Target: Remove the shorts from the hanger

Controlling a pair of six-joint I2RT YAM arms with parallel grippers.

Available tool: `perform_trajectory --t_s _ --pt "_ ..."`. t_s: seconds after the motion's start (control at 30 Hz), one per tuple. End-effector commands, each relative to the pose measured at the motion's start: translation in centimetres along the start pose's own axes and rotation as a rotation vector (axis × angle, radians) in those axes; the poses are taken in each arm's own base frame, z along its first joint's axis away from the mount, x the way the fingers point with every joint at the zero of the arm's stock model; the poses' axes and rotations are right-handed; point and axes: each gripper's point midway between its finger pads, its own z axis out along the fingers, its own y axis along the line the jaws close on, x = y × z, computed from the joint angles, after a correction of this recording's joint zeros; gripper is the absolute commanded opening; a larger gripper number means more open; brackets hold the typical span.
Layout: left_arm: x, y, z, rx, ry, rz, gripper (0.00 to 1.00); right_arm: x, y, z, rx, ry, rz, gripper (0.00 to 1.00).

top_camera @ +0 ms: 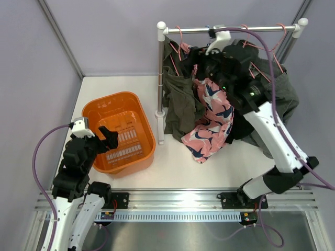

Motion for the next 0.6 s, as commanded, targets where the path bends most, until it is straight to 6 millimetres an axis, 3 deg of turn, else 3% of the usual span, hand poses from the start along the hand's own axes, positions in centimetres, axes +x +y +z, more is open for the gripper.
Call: perform_trajectory --t_s 0.0,0.17,0.23,0.33,0.57 --pt "-1.9 -0.5 -0.7 0.013 -0.058 0.009 0.99 -0.1 -1.7 2.7 0.160 -0.029 -0.136 0.80" --pt "-1.9 -0.5 -0.6 0.012 -0.058 0.009 0.99 -0.2 -2.8 6.9 0.233 -0.104 -0.185 0.78" --pt "-1.9 -0.5 -0.6 0.011 -0.056 0.009 0.99 -1.1 -2.9 7.6 0.243 -0.149 -0.184 0.77" --pt "-1.8 -0.5 -0.5 0.009 -0.053 0.009 0.99 -0.7 -3.4 9.3 0.265 -0.169 -0.196 0.75" --pt "-1.7 -0.4 -0.3 0.007 -0.044 0.012 0.99 -0.9 -3.8 11.2 0.286 -0.224 -0.239 0.73"
